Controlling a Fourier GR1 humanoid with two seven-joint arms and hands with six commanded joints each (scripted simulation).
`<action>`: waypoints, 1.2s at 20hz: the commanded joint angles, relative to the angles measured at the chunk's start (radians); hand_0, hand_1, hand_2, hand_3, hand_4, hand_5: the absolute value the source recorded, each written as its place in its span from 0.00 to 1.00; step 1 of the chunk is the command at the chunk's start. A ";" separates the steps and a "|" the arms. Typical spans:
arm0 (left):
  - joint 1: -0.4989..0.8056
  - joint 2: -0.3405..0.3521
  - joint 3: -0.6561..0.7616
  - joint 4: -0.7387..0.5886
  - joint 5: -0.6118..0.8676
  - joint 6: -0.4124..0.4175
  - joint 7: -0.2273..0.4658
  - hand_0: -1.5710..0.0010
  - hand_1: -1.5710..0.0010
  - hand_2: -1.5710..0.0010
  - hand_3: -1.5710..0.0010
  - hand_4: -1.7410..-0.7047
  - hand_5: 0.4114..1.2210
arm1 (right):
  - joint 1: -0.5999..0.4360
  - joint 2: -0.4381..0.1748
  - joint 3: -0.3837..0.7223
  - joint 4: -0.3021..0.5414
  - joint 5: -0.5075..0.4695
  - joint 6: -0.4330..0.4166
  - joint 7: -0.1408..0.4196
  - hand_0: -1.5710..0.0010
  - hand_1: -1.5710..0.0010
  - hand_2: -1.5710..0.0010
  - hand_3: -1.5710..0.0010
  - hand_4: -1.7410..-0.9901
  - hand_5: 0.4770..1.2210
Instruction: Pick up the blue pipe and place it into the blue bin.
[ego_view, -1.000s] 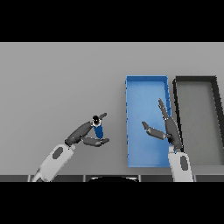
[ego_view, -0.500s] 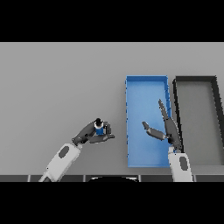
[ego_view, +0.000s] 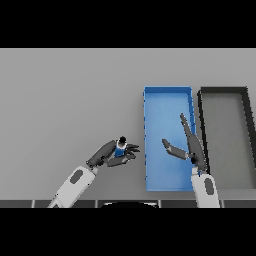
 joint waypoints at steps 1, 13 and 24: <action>-0.007 -0.007 0.008 -0.016 0.006 0.002 -0.006 0.04 0.03 0.03 0.03 0.24 0.98 | 0.000 0.000 -0.005 0.000 -0.005 -0.002 -0.001 1.00 1.00 1.00 1.00 0.78 0.10; -0.084 -0.048 0.035 -0.129 0.007 -0.049 0.097 0.00 0.00 0.00 0.00 0.26 1.00 | -0.006 -0.014 -0.005 0.007 0.014 -0.003 -0.004 1.00 1.00 1.00 1.00 0.82 0.13; -0.053 -0.080 0.046 -0.148 -0.033 -0.085 0.096 0.00 0.00 0.00 0.00 0.26 1.00 | -0.014 0.005 -0.010 0.002 -0.023 0.005 -0.069 1.00 0.99 0.99 1.00 0.75 0.12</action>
